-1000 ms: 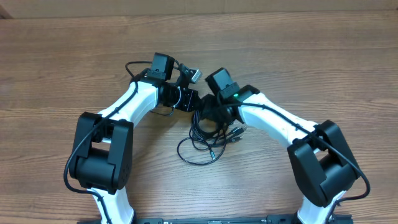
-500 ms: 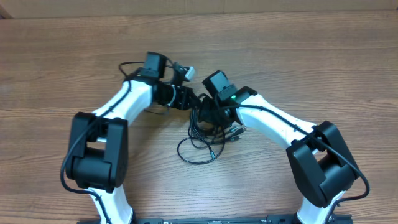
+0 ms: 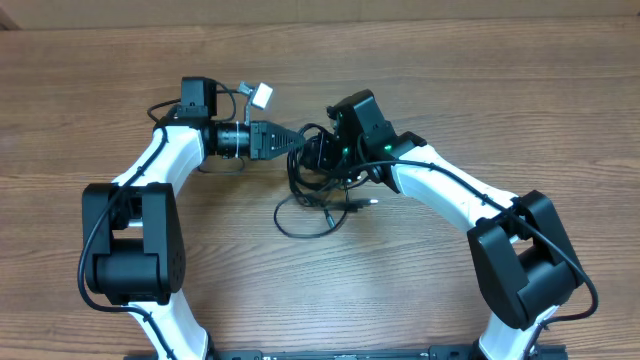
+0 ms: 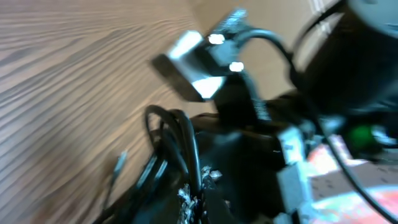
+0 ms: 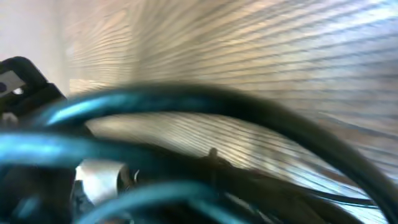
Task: Untangle cables
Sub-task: 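Pull the bundle apart, left gripper moving left, right gripper right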
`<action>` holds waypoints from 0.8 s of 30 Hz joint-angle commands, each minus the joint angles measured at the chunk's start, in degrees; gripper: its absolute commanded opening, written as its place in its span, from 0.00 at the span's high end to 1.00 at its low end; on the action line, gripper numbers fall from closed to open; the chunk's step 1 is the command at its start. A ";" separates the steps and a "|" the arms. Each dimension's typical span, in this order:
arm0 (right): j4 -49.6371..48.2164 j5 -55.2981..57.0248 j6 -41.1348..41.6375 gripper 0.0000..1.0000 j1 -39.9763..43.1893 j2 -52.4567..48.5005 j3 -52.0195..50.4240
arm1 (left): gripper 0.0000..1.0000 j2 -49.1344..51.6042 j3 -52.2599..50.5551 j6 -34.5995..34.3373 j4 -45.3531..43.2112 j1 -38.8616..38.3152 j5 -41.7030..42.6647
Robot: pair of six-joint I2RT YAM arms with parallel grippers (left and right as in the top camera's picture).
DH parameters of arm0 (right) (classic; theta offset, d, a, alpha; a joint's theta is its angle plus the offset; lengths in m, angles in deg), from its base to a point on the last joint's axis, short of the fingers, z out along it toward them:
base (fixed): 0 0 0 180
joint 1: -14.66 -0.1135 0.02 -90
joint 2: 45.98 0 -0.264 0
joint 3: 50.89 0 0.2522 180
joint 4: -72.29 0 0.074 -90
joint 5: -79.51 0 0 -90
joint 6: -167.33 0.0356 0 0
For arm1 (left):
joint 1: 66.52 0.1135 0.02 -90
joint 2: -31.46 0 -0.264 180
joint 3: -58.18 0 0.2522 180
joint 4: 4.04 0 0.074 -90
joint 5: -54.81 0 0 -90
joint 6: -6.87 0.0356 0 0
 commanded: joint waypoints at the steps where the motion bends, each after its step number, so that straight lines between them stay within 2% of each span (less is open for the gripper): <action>1: -1.31 -0.61 -0.35 0.96 0.70 1.73 -0.20 | 0.96 0.63 1.29 1.29 -1.49 0.04 11.50; 3: -0.98 3.43 -0.13 0.96 0.31 1.73 -0.20 | 0.96 0.63 1.29 1.25 -2.03 0.04 12.70; 7: 1.70 20.17 -0.15 0.95 -2.14 1.66 -0.20 | 0.96 0.63 1.29 1.29 -2.08 0.04 12.70; 8: 2.03 22.45 -0.17 0.93 -2.56 1.55 -0.20 | 0.96 0.63 1.29 1.31 -2.19 0.04 12.70; 9: 3.43 29.57 -0.20 0.84 -3.54 1.44 -0.20 | 0.96 0.63 1.27 1.75 -2.23 0.07 12.70; 12: 8.04 38.34 -0.22 0.82 -3.82 1.40 -0.17 | 0.96 0.63 1.27 1.73 -2.23 0.07 12.52; 14: 11.41 41.59 -1.53 0.80 -2.51 1.44 -0.02 | 0.96 0.63 1.27 1.73 -2.21 0.11 11.65; 20: 21.00 41.57 -6.25 0.69 4.57 1.51 3.96 | 0.96 0.63 1.27 1.68 -2.19 0.35 10.01; 24: 25.79 41.68 -9.84 0.61 9.88 1.51 5.31 | 0.96 0.63 1.27 1.66 -0.50 2.14 4.24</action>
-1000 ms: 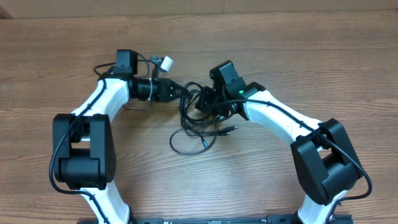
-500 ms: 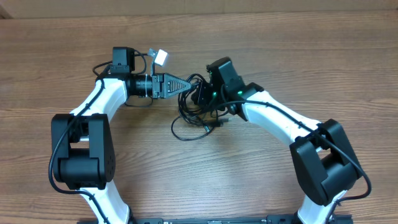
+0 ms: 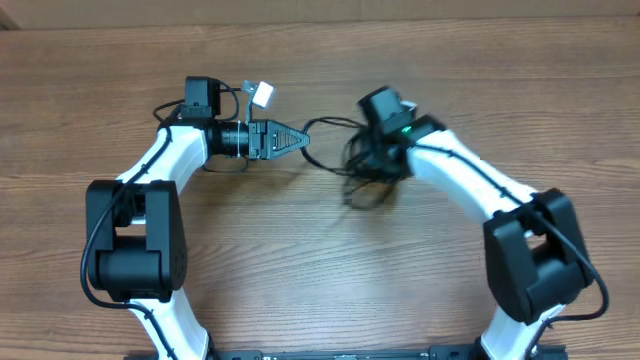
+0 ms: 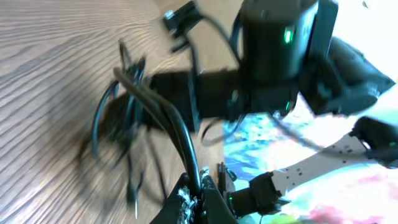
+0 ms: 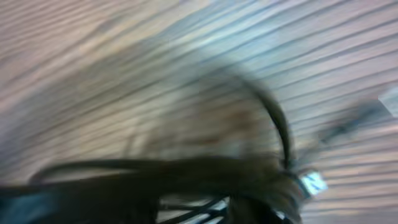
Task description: Untangle cables
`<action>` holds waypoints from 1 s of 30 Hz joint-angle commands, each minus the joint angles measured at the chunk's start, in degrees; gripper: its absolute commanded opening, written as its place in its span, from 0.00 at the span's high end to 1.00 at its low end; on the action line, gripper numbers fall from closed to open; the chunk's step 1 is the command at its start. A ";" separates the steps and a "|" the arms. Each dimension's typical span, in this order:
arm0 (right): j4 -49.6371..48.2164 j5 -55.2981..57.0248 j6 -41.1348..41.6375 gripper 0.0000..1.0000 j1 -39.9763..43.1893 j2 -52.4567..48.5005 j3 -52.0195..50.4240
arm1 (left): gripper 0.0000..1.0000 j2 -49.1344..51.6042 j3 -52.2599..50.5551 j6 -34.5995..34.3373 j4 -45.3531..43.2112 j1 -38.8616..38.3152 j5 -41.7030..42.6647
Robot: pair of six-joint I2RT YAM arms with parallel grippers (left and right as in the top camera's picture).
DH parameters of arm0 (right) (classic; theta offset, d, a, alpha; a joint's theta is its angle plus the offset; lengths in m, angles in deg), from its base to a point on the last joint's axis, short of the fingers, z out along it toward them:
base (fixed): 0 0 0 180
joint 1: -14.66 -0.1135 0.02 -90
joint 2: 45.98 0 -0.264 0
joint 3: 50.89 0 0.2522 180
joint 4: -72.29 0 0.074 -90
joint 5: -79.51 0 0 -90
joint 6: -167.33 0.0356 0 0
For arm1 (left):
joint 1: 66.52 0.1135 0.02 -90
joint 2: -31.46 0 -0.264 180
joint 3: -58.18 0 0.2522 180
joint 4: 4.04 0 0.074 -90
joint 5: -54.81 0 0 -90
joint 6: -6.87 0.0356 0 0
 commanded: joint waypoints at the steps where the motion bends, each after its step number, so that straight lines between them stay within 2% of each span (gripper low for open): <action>1: 4.07 5.35 -4.04 0.59 6.21 1.42 1.03 | 0.96 -0.22 1.27 1.44 1.73 3.65 -4.57; 5: 7.52 6.12 -4.96 0.56 10.54 1.42 0.42 | 0.96 -0.22 1.27 1.46 3.37 7.21 -6.58; 10: 10.12 8.74 -6.38 0.53 14.60 1.40 0.39 | 0.96 -0.22 1.27 0.85 6.05 11.61 -13.00; 13: 11.37 9.73 -6.40 0.51 16.68 1.38 0.39 | 0.96 -0.22 1.27 -2.10 6.80 13.86 -18.43; 16: 12.24 8.55 -6.36 0.48 18.43 1.38 0.39 | 0.96 -0.22 1.27 -8.11 7.15 14.97 -26.77; 19: 12.50 4.42 -7.67 0.44 19.02 1.38 0.39 | 0.94 -0.22 1.27 -9.31 7.78 14.49 -29.92; 23: 12.09 -1.57 -8.31 0.39 19.08 1.38 0.39 | 0.83 -0.22 1.27 -9.57 7.91 10.75 -33.09; 25: 11.72 -6.56 -8.48 0.39 19.08 1.38 0.39 | 0.69 -0.22 1.27 -10.45 7.91 8.13 -37.20; 30: 11.39 -22.23 -13.66 0.35 19.08 1.38 0.39 | 0.46 -0.22 1.57 -13.20 7.72 -0.74 -46.25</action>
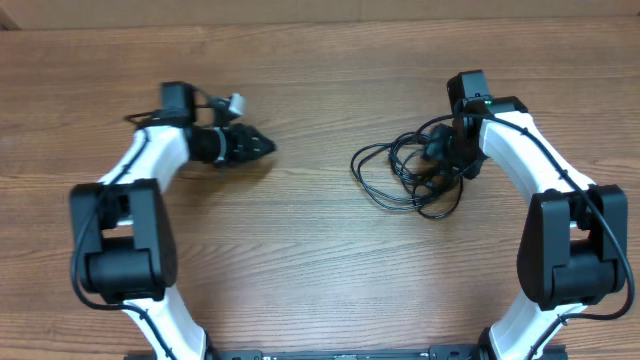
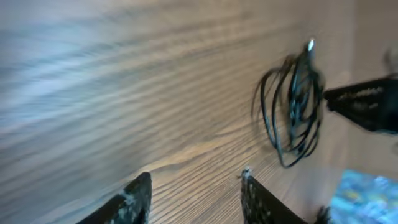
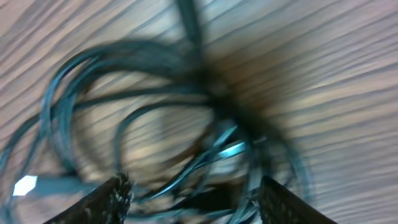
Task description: Untangle cables
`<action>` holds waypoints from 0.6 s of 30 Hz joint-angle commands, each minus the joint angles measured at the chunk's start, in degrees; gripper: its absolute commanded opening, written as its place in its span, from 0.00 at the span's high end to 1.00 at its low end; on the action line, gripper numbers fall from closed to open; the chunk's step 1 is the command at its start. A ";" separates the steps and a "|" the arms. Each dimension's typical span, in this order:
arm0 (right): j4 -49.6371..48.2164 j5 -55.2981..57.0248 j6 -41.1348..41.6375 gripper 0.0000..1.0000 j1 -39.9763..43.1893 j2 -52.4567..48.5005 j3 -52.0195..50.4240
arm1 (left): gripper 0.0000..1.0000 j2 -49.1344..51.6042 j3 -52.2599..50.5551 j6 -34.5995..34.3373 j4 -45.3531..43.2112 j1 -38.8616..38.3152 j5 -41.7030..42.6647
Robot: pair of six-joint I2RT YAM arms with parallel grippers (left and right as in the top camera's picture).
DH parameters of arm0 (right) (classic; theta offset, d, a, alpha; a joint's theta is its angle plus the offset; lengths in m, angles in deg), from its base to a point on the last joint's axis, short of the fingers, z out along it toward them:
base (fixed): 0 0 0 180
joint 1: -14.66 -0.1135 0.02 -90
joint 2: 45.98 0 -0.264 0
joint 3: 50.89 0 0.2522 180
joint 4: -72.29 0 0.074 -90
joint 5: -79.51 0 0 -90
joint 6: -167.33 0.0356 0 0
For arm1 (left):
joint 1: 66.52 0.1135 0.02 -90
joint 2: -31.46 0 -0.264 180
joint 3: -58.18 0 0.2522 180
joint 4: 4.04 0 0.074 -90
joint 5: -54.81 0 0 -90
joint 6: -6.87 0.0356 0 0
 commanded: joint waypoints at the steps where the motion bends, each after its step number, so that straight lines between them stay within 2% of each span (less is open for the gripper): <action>1: 0.17 -11.74 -3.34 0.34 0.22 1.27 -0.15 | 0.44 -0.22 1.75 -2.93 0.33 -6.32 -9.38; 5: 0.22 -15.65 -3.34 0.34 0.00 1.25 -0.55 | 0.42 -0.22 4.55 -3.23 3.78 -11.30 -13.81; 9: -0.09 -15.76 -3.65 0.32 0.24 1.25 -0.81 | 0.42 -0.22 8.22 -10.49 7.85 -17.99 -23.17; 14: -0.52 -15.47 -3.80 0.31 0.90 1.25 -0.81 | 0.43 -0.11 8.41 -21.03 5.01 -26.71 -30.97; 18: -0.48 -12.63 -3.80 0.28 0.87 1.25 -0.81 | 0.43 0.15 8.41 -24.20 2.12 -31.30 -35.67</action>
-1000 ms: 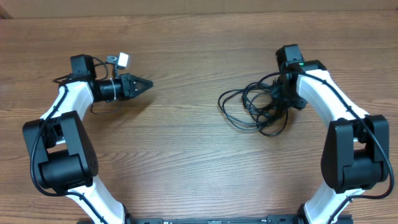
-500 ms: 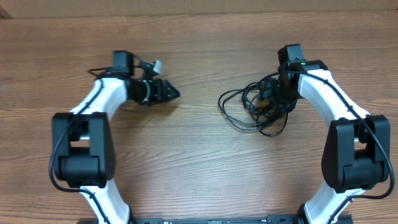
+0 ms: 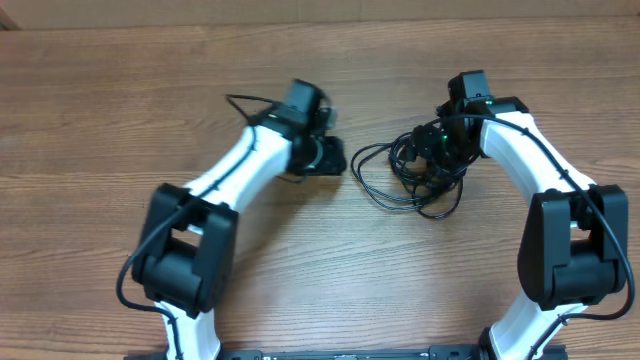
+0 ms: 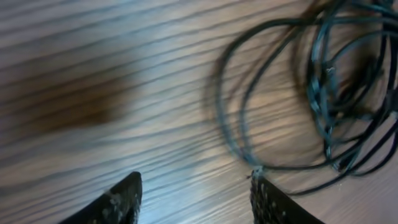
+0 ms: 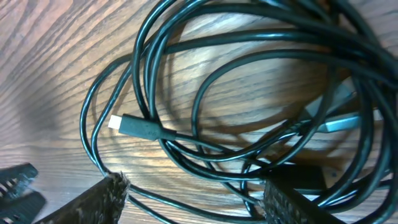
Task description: Untangle cables
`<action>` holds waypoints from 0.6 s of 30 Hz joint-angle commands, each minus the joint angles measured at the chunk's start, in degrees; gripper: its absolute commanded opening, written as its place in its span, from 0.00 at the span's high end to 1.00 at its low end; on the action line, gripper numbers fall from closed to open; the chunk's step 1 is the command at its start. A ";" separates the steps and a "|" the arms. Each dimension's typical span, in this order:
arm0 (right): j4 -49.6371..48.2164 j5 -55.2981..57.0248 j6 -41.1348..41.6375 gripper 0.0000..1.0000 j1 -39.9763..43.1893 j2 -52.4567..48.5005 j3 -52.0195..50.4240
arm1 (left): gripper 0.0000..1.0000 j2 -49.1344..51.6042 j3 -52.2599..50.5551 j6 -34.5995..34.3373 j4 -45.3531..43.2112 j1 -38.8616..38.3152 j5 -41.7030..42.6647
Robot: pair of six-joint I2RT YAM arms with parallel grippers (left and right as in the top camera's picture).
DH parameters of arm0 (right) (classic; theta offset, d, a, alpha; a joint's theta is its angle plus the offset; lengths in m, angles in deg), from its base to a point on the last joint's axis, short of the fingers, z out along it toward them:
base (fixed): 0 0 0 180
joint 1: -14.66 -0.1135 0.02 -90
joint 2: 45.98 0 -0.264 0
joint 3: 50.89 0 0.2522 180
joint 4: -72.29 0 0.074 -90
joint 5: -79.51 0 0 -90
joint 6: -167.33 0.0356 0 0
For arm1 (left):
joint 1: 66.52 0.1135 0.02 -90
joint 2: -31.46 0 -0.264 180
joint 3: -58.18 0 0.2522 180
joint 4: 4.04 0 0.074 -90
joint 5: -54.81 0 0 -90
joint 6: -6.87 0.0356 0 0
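A tangled bundle of black cables (image 3: 408, 178) lies on the wooden table, right of centre. In the right wrist view its loops (image 5: 249, 81) fill the frame, with a USB-C plug (image 5: 133, 127) at the left. My right gripper (image 5: 194, 200) hangs open just over the bundle (image 3: 440, 152), strands running between its fingers. Beside the bundle's left edge, my left gripper (image 3: 334, 158) is open with only bare wood between its fingers (image 4: 124, 200); the cable loops (image 4: 292, 93) lie ahead and to the right of it.
The wooden table (image 3: 300, 260) stretches round the bundle on all sides. Both white arms reach in from the front edge, the left one (image 3: 240, 170) slanting across the middle. A thin black wire (image 3: 250, 100) belongs to the left arm.
My left gripper has moved from the far left of the table to the bundle's left edge, still open. The right gripper and the bundle have stayed put.
Both grippers were together at the tangle in mid-table. Then the left one held a strand stretched out to the left while the right had the bundle further right. Later both were open, the bundle lying at the right and the left gripper far off; now it is back beside it.
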 commanded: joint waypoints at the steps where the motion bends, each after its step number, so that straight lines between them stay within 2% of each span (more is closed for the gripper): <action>1: -0.26 3.19 -0.48 0.27 0.44 1.25 -0.63 | 0.42 0.39 1.01 -7.72 -2.05 -4.28 -8.28; 6: -0.28 5.35 -0.48 0.27 0.44 1.25 -0.63 | 0.43 2.51 0.96 -12.15 -5.29 -8.09 -13.31; 10: -0.26 7.17 -0.46 0.26 0.44 1.22 -0.63 | 0.48 5.97 0.96 -12.52 -6.12 -9.68 -16.39; 15: -0.28 7.72 -0.46 0.25 0.44 1.20 -0.98 | 0.43 9.92 0.96 -12.52 -7.58 -9.84 -16.37; 16: -0.28 7.87 -0.46 0.25 0.44 1.20 -1.22 | 0.49 10.36 0.96 -12.48 -7.54 -9.68 -16.39; 17: -0.33 7.85 -0.46 0.25 0.44 1.20 -1.51 | 0.60 10.47 0.96 -12.44 -7.43 -9.57 -16.35; 18: -0.31 7.85 -0.46 0.25 0.44 1.20 -1.86 | 0.81 10.56 0.96 -12.46 -7.06 -9.38 -16.35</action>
